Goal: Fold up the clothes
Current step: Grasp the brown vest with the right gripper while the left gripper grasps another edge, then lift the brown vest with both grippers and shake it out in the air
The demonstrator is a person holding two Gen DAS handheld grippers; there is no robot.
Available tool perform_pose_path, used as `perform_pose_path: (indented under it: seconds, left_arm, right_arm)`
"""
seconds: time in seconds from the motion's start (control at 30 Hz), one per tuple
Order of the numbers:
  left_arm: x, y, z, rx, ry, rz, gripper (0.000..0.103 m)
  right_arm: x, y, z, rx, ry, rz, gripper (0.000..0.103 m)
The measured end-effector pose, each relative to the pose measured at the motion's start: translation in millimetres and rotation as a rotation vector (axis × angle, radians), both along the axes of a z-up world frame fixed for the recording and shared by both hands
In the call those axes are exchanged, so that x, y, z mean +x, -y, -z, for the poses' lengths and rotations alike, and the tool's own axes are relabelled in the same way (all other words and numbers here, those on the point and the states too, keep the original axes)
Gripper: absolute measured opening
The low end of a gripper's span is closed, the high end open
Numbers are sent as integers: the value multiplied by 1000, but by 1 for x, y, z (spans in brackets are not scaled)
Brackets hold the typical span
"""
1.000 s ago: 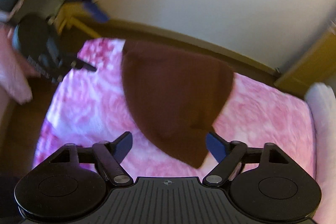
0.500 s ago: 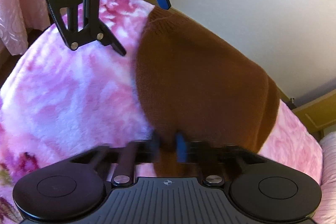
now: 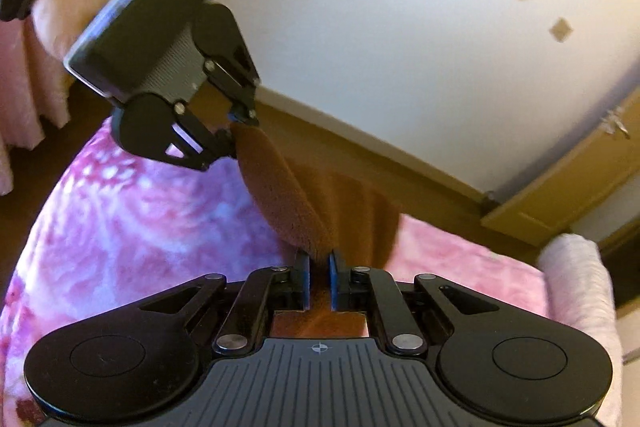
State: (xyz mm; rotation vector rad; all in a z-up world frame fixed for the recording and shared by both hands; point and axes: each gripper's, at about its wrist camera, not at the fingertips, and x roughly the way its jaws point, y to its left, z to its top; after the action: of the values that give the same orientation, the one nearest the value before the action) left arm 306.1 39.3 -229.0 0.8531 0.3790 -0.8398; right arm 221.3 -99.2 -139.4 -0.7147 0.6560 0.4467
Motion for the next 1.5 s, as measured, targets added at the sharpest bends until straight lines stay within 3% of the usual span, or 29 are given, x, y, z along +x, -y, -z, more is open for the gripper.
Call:
perform_pose_path:
  seconds: [0.13,0.27,0.4,0.5,0.67,0.83,0.97,1.13,1.27,1.33,1.43,1.5]
  left_arm:
    - [-1,21,-56,-107,70,65,7]
    - [-21,53,-107,-199,154,167,7]
    - [-76,91,-142,-309,201,258,7]
    - [-133,125,-149,-366,206,315,7]
    - [-239,186,-128,-415,129,423,7]
    - [-343,241,-93,-419,50,604,7]
    - [-389,283,-72,-440,13,752,7]
    - [-435,309,-54,-460,-3,874,7]
    - [-478,312,-44,-439,-56,931,8]
    - [-493,320,-31,-384,-104,953,11]
    - [-500,320,-10,-301,-187,963,25]
    - [-501,287,1,-262,-205,915,30]
  right_arm:
    - [-12,22,-30,23,97,89,7]
    - [-48,57,-66,41,194,166,6]
    - [-116,108,-90,70,296,247,6]
    - [-181,149,-98,91,374,301,7]
    - [-307,213,-75,86,465,402,7]
    - [-436,280,-45,60,538,542,7]
    - [-522,315,-17,34,577,650,7]
    - [-593,327,5,6,604,759,7]
    - [-635,323,14,28,553,878,7]
    - [-648,321,19,38,514,931,7]
    - [-664,325,33,68,447,969,8]
    - [-671,328,45,66,388,992,9]
